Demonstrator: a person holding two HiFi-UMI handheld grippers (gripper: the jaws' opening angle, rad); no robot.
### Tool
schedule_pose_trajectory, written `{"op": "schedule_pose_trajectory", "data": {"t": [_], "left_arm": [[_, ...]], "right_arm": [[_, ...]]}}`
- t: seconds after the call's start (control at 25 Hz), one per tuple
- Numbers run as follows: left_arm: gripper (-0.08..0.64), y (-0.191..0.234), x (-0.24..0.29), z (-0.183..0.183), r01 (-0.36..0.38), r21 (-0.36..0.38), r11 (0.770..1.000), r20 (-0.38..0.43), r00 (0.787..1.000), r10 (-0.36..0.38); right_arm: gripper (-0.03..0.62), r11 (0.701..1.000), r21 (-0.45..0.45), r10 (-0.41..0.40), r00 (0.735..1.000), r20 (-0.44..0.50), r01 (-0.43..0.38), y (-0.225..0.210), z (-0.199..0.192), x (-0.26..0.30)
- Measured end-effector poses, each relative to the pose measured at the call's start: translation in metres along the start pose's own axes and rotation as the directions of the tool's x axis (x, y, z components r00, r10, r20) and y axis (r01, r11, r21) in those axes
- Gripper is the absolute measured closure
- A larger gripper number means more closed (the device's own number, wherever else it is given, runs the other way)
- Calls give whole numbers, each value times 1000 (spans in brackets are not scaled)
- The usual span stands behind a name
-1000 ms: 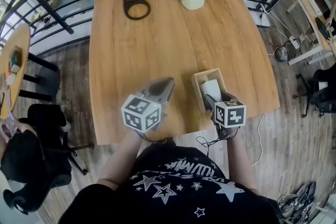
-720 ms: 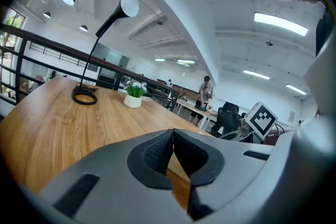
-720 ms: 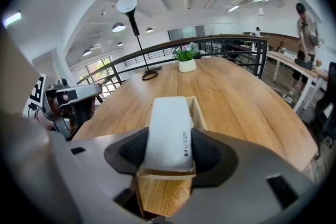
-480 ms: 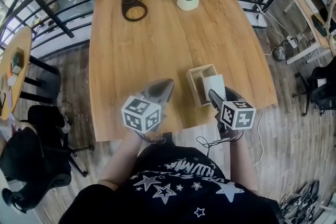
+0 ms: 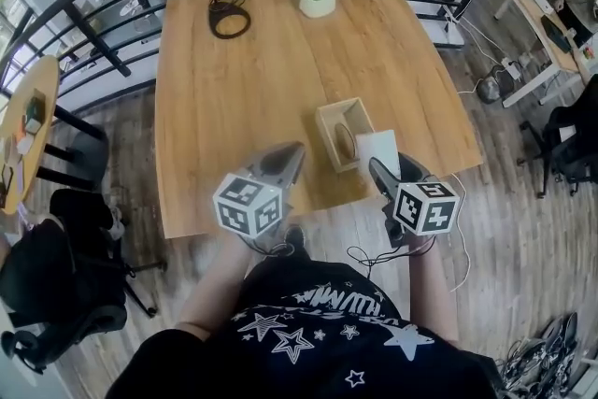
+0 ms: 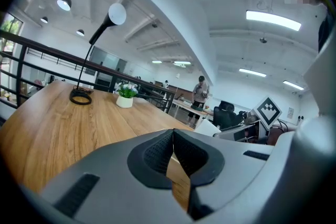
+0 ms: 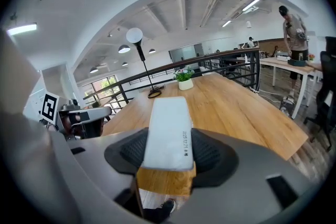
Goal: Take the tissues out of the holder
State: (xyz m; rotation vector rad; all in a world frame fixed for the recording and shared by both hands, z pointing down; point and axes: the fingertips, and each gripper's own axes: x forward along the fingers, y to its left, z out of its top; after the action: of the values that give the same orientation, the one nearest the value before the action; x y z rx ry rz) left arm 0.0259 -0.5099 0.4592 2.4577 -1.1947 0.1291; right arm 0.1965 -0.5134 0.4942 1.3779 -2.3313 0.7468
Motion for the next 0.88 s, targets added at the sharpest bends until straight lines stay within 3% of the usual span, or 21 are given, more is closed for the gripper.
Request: {"op": "schedule_pose_trajectory", "data": {"t": [0.44, 0.88], "left_arm": [[546, -81, -30, -13, 16, 41, 999, 6, 1000, -17], [546, -142, -82, -44, -41, 52, 998, 17, 999, 41]], "right_arm": [[341, 1000, 26, 14, 1000, 7, -14, -4, -44, -80], [341, 998, 8, 67, 998, -11, -66, 11, -100, -143]]}}
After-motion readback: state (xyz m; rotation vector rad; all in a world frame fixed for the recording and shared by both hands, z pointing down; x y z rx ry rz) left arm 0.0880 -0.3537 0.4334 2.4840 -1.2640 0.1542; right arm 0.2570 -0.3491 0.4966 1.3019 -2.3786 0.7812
